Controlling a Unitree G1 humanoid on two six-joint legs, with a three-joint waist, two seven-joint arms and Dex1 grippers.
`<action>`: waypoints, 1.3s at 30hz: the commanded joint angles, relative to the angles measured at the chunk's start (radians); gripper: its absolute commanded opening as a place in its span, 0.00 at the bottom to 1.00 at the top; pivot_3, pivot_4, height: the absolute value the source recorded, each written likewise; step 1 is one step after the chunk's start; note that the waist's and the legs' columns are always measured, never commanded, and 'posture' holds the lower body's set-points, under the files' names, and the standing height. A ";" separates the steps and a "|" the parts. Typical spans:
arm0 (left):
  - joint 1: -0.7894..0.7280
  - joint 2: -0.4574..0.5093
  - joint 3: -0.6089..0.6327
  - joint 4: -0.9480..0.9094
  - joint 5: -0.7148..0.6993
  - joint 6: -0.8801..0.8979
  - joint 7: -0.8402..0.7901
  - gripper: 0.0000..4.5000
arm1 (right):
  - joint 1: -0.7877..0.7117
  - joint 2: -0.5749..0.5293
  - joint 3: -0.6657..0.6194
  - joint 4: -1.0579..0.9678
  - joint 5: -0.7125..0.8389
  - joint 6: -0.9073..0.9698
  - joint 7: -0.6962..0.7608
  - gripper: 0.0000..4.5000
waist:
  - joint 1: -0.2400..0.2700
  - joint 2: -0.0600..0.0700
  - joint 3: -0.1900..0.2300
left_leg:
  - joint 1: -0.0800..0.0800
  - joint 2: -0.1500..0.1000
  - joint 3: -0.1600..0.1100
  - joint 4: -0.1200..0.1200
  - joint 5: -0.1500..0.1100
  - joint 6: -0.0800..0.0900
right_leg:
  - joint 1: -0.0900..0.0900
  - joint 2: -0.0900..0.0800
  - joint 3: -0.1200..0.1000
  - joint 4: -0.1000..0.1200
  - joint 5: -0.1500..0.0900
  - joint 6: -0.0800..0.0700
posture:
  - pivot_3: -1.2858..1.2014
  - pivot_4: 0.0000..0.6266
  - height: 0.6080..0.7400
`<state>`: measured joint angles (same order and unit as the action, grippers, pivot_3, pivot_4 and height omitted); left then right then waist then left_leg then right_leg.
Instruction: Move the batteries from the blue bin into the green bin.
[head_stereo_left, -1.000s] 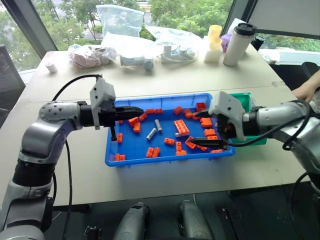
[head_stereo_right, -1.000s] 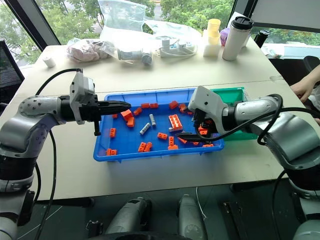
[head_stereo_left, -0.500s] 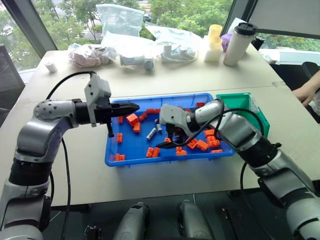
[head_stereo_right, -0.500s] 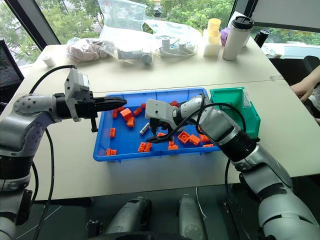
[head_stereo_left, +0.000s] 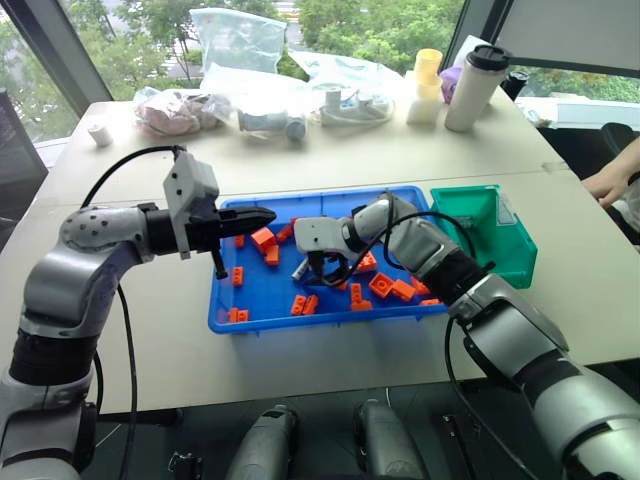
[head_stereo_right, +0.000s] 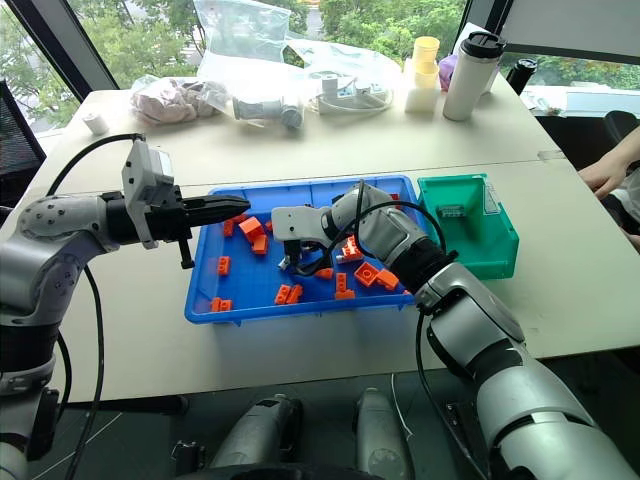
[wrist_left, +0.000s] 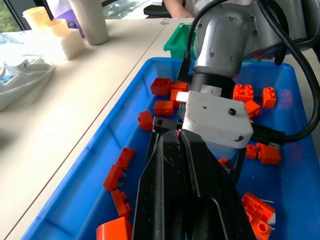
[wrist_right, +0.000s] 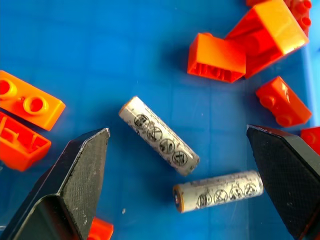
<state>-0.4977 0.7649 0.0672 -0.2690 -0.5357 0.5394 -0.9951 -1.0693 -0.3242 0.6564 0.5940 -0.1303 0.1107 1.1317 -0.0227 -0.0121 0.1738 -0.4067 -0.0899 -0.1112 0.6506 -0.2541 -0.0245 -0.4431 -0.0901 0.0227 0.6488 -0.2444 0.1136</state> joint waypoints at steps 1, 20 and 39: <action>0.009 0.012 0.039 -0.040 -0.016 -0.001 0.012 0.00 | -0.013 0.028 -0.011 0.055 -0.033 -0.031 0.031 0.81 | 0.000 0.000 0.000 | 0.000 0.000 0.000 0.000 0.000 0.000 | 0.000 0.000 0.000 0.000 0.000 0.000 | 0.52 0.24 1.00; -0.008 -0.021 -0.006 -0.017 -0.004 -0.025 0.015 0.00 | 0.087 -0.211 -0.514 -0.588 0.114 0.492 -0.084 0.06 | 0.023 0.000 0.000 | -0.001 -0.001 -0.003 0.001 0.000 0.000 | 0.001 0.000 0.000 0.000 0.000 0.000 | 0.52 0.24 1.00; -0.104 -0.084 -0.087 0.122 0.053 -0.107 -0.078 0.00 | 0.565 -0.655 -0.788 -0.724 0.178 0.703 -0.192 0.39 | 0.011 0.000 0.000 | 0.000 0.000 0.003 0.001 -0.004 0.006 | 0.001 -0.001 0.002 0.000 0.000 0.000 | 0.52 0.24 1.00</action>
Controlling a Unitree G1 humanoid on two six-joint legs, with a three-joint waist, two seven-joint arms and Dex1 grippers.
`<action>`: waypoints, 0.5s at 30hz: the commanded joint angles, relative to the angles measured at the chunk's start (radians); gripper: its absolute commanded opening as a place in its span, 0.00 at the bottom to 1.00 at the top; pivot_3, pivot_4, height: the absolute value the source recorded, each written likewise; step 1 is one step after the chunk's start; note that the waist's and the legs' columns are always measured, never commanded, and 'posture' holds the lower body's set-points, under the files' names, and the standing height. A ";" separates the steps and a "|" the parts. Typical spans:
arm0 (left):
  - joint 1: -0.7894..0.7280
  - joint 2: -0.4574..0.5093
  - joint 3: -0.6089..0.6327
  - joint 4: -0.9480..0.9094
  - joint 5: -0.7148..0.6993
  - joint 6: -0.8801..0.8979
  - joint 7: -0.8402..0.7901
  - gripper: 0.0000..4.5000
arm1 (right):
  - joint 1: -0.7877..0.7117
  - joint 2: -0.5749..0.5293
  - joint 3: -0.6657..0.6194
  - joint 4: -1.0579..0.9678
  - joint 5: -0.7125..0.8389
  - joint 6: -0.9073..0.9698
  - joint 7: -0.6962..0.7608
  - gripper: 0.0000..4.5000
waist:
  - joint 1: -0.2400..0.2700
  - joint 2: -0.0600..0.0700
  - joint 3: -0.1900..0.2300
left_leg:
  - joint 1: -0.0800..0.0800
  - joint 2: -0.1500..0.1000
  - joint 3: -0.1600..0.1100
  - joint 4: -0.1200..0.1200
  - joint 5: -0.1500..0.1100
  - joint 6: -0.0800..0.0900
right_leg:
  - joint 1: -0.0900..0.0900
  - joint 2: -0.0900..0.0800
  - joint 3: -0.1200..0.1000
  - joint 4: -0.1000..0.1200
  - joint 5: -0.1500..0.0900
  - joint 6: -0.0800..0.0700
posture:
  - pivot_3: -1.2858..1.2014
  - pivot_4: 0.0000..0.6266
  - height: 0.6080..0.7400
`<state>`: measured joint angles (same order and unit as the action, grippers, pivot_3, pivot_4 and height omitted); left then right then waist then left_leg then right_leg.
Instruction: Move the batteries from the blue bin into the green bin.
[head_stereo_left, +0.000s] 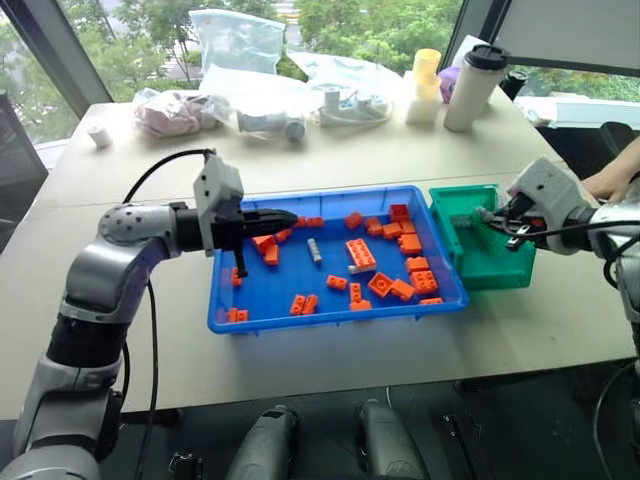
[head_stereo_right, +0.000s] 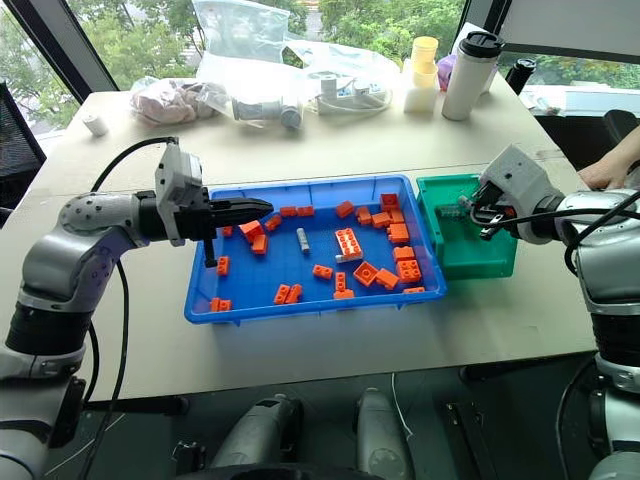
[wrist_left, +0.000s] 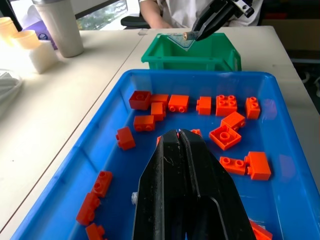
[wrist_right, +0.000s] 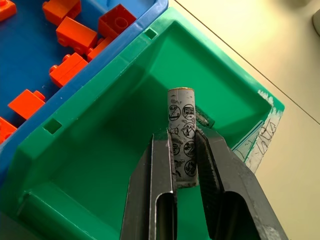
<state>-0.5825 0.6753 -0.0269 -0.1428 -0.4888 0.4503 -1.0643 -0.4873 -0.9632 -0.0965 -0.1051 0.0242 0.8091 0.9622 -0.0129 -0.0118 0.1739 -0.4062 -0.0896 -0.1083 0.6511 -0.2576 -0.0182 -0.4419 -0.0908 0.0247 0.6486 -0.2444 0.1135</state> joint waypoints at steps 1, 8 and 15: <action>-0.019 0.007 0.009 -0.005 0.006 -0.017 -0.011 0.00 | -0.038 -0.008 -0.044 -0.037 0.044 0.021 -0.023 0.50 | 0.001 0.000 0.000 | 0.000 0.000 0.000 0.000 0.000 0.000 | 0.000 0.000 0.000 0.000 0.000 0.000 | 0.52 0.24 1.00; -0.008 0.015 0.024 -0.016 0.010 -0.013 -0.007 0.00 | -0.284 0.165 0.079 -0.077 0.156 0.114 -0.053 0.96 | -0.006 0.000 0.000 | 0.000 0.001 -0.001 -0.001 0.000 0.000 | 0.000 0.001 0.000 0.000 0.000 0.000 | 0.52 0.24 1.00; 0.007 0.027 0.040 -0.037 0.008 -0.004 0.011 0.00 | -0.391 0.478 0.285 -0.053 0.188 0.241 -0.166 0.96 | 0.001 0.000 0.000 | -0.001 0.000 -0.003 0.000 0.003 -0.006 | -0.001 0.000 -0.001 0.000 0.000 0.000 | 0.52 0.24 1.00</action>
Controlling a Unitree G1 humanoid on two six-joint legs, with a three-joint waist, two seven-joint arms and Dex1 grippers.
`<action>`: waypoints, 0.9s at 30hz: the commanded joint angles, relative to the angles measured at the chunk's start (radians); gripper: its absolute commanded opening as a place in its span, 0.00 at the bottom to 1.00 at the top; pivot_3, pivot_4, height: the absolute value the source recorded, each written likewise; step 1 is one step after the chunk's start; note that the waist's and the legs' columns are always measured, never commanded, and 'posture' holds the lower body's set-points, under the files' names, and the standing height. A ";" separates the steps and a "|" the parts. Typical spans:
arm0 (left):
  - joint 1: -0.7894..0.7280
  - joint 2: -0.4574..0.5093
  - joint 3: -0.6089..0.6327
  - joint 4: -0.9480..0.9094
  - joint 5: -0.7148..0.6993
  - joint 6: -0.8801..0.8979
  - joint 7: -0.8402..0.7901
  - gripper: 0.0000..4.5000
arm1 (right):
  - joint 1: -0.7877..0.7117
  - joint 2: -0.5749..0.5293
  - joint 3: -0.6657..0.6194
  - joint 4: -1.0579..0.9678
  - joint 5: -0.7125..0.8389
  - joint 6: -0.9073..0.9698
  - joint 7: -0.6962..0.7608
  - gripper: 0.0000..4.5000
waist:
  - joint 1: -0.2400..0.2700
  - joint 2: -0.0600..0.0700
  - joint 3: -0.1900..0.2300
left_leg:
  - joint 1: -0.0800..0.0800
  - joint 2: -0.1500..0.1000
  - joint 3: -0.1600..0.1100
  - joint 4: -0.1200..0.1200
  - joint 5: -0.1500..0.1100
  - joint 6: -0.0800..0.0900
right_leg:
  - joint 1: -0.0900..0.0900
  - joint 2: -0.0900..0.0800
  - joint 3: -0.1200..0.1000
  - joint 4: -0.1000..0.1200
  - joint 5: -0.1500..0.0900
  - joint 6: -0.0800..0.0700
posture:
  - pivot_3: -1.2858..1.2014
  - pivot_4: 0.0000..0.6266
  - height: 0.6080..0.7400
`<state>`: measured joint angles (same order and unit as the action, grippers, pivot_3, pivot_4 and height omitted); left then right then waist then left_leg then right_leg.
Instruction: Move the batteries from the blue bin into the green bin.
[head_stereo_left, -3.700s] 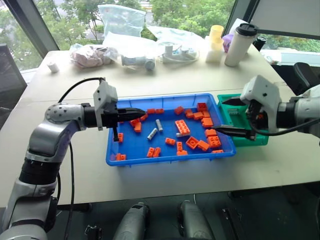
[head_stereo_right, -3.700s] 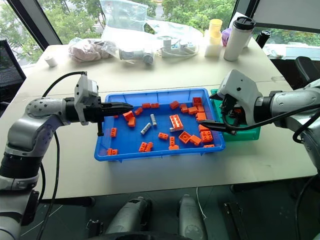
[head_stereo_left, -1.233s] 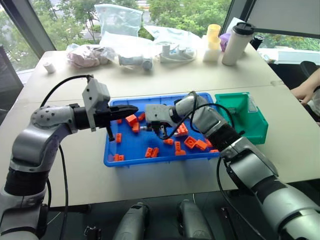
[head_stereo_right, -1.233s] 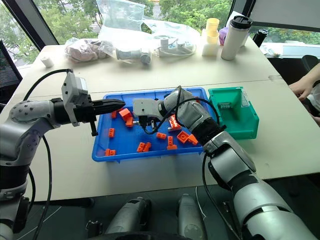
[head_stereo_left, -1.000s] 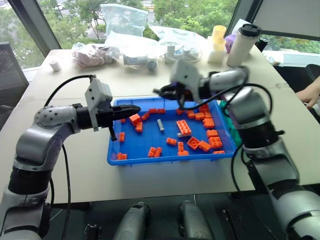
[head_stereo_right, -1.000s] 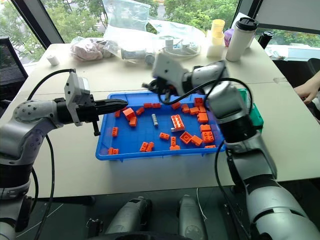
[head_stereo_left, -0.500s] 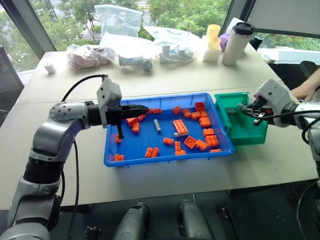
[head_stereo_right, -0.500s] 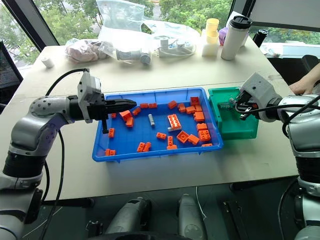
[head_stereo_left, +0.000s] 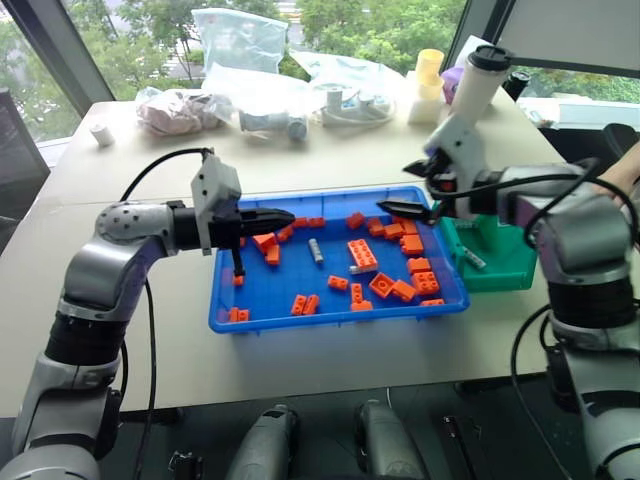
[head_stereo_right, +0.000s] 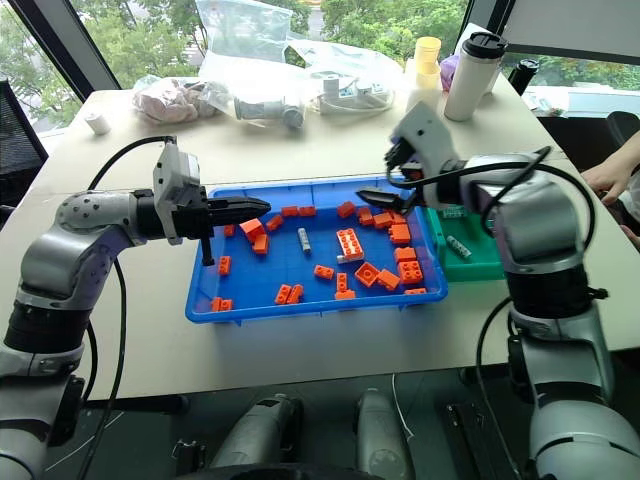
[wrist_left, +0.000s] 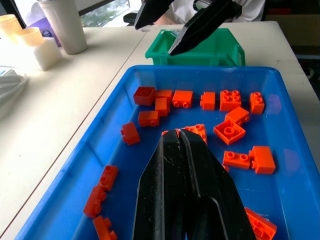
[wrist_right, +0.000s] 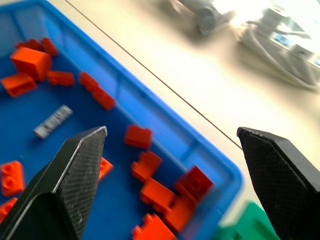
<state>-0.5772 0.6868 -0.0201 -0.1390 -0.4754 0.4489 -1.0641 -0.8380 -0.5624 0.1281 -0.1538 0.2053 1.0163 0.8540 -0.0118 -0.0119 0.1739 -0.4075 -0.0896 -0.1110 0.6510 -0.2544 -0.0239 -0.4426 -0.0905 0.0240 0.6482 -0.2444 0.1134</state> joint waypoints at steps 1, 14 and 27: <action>0.006 0.019 0.038 -0.048 -0.007 0.001 0.014 0.00 | -0.041 0.117 0.083 0.019 -0.004 0.035 -0.086 0.96 | 0.001 0.000 0.000 | 0.000 0.000 0.000 0.000 0.000 0.000 | 0.000 0.000 0.000 0.000 0.000 0.000 | 0.52 0.24 1.00; 0.049 0.044 0.075 -0.114 -0.025 0.038 0.051 0.00 | 0.004 0.316 0.257 0.219 -0.121 -0.006 -0.302 0.96 | -0.009 0.000 0.000 | 0.000 -0.001 -0.001 0.000 0.000 -0.001 | -0.001 0.000 -0.001 0.001 0.000 0.000 | 0.52 0.24 1.00; 0.053 0.039 0.065 -0.116 -0.021 0.036 0.059 0.00 | 0.024 0.324 0.261 0.233 -0.152 -0.006 -0.327 0.08 | -0.009 0.000 0.000 | 0.000 -0.001 -0.001 0.000 0.001 -0.001 | -0.001 0.000 -0.001 0.001 0.000 0.000 | 0.52 0.24 1.00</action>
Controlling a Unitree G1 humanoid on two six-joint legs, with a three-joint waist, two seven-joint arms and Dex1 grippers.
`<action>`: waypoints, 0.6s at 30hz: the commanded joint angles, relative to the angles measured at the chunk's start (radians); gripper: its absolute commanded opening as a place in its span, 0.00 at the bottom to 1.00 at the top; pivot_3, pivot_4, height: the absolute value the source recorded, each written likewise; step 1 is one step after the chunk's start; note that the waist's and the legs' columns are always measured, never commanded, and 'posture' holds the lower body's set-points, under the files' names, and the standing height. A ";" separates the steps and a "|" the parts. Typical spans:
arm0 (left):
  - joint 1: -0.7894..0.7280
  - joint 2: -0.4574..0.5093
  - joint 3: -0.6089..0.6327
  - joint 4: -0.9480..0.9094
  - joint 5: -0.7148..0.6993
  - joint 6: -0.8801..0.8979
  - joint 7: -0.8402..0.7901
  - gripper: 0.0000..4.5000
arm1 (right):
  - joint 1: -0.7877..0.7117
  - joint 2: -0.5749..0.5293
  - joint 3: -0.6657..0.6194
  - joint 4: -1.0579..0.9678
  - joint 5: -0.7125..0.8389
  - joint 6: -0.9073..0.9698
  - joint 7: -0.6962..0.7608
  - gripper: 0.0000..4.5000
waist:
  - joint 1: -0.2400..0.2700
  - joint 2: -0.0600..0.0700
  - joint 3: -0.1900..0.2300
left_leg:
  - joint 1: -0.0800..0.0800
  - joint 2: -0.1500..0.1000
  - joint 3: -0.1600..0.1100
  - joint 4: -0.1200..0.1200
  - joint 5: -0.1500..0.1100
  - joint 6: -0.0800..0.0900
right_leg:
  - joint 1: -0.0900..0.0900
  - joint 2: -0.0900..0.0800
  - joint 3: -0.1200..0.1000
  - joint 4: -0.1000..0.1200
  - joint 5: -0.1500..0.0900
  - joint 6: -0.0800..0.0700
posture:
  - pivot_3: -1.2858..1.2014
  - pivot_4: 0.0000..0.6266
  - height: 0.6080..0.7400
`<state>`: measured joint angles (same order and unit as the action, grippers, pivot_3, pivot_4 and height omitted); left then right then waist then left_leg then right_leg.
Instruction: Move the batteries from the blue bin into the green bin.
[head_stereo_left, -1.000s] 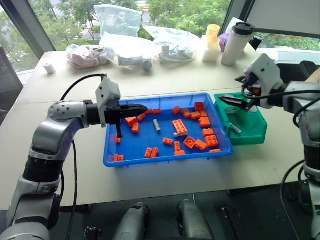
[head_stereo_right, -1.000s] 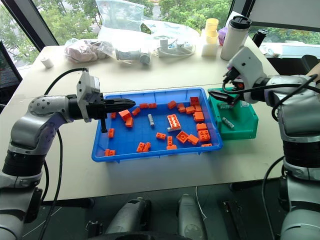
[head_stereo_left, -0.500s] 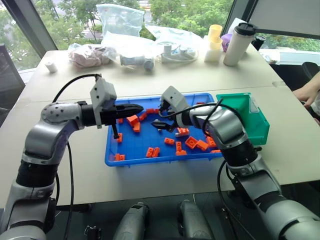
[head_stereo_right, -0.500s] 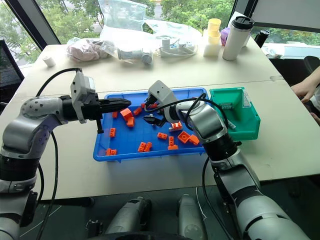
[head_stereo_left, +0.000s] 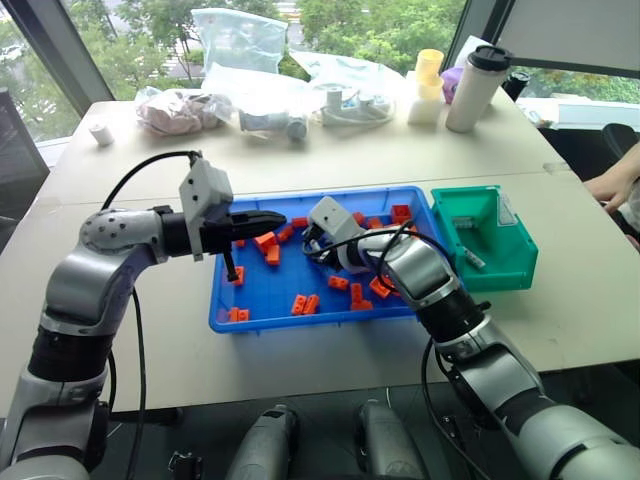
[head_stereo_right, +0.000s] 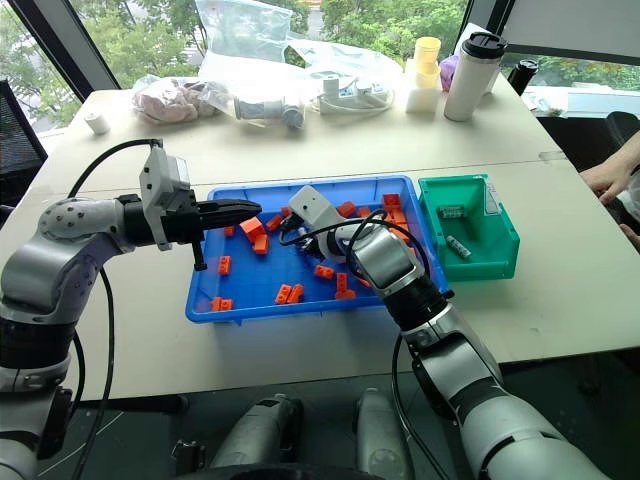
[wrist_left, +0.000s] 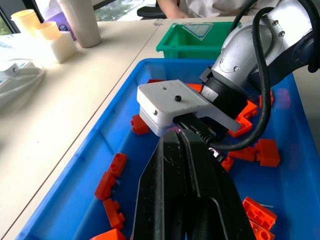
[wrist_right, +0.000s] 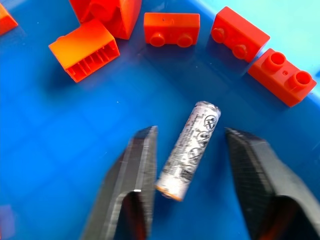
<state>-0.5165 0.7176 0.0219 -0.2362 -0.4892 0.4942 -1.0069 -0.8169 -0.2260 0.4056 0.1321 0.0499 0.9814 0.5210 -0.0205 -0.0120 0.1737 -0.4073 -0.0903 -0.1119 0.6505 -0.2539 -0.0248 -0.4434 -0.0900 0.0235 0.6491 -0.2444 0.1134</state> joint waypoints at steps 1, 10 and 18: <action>-0.007 0.007 0.022 -0.019 -0.008 -0.009 0.002 0.00 | -0.002 -0.022 -0.026 -0.073 0.003 0.043 0.005 0.00 | 0.000 0.000 0.000 | 0.000 0.000 0.000 0.000 0.000 0.000 | 0.000 0.000 0.000 0.000 0.000 0.000 | 0.52 0.24 1.00; -0.004 0.002 0.015 -0.018 -0.008 -0.015 0.001 0.00 | -0.075 -0.314 -0.387 -0.326 0.065 0.235 0.008 0.00 | 0.009 0.000 0.000 | -0.001 0.000 0.000 0.000 0.000 0.000 | 0.000 -0.001 0.000 0.000 0.000 0.000 | 0.52 0.24 1.00; -0.023 -0.025 -0.015 0.010 0.002 -0.033 -0.015 0.00 | 0.146 -0.646 -0.511 -0.369 0.100 0.260 0.093 0.00 | 0.000 0.000 0.000 | 0.001 0.001 0.003 -0.001 -0.004 0.007 | 0.002 -0.001 0.001 -0.002 0.000 0.000 | 0.52 0.24 1.00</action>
<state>-0.5221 0.6921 0.0082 -0.2267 -0.4886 0.4845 -1.0144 -0.6757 -0.8580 -0.0860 -0.1929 0.1276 1.2437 0.5964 -0.0202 -0.0120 0.1737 -0.4058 -0.0891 -0.1082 0.6497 -0.2581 -0.0174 -0.4419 -0.0904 0.0248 0.6481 -0.2445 0.1134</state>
